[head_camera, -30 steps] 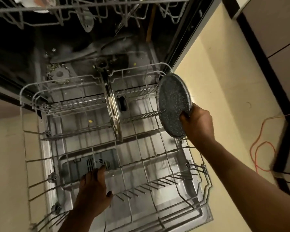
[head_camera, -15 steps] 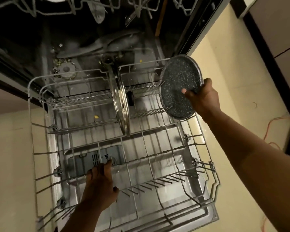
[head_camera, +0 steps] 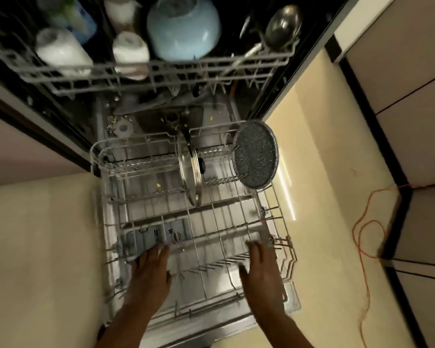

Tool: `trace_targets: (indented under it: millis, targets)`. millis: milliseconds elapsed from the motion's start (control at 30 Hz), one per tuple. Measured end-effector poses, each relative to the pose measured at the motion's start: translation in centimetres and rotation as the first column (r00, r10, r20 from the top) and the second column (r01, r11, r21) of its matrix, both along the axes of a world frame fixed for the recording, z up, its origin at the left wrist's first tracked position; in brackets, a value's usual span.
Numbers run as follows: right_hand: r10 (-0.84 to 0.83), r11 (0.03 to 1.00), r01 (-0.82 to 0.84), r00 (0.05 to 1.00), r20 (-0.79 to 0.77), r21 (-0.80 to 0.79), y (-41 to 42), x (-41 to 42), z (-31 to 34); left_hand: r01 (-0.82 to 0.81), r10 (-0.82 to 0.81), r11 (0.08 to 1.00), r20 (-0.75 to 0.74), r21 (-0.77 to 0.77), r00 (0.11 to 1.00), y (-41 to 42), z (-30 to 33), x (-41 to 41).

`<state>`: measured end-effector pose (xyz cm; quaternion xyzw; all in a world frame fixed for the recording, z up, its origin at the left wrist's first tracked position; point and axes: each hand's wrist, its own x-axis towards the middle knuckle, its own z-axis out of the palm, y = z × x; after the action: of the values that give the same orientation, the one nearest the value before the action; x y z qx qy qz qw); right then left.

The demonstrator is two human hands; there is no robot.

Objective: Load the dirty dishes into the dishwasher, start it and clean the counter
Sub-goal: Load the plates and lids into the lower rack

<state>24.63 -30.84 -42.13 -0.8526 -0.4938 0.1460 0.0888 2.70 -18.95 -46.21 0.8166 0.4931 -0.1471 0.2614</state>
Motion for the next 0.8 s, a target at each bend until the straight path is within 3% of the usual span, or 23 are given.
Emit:
trace_targets:
  millis: [167, 400, 567, 800]
  targets:
    - [0.216, 0.968, -0.217, 0.976, -0.023, -0.128, -3.8, -7.3, 6.8, 0.092, -0.091, 0.992, -0.013, 0.092, 0.996, -0.3, 11.7, -4.3]
    - [0.324, 0.945, -0.321, 0.944, 0.058, -0.059, 1.3, -15.3, 19.8, -0.081, 0.075, 0.981, 0.039, 0.178, 0.996, 1.9, 27.9, -11.5]
    - [0.377, 0.925, -0.379, 0.915, 0.140, -0.012, 6.1, -20.8, 27.4, -0.078, 0.063, 0.958, 0.063, 0.277, 0.996, 3.9, 36.1, -18.3]
    - [0.409, 0.890, -0.447, 0.869, 0.278, 0.091, 12.0, -31.1, 32.9, -0.123, 0.070, 0.883, 0.130, 0.453, 0.989, 7.3, 41.0, -30.2]
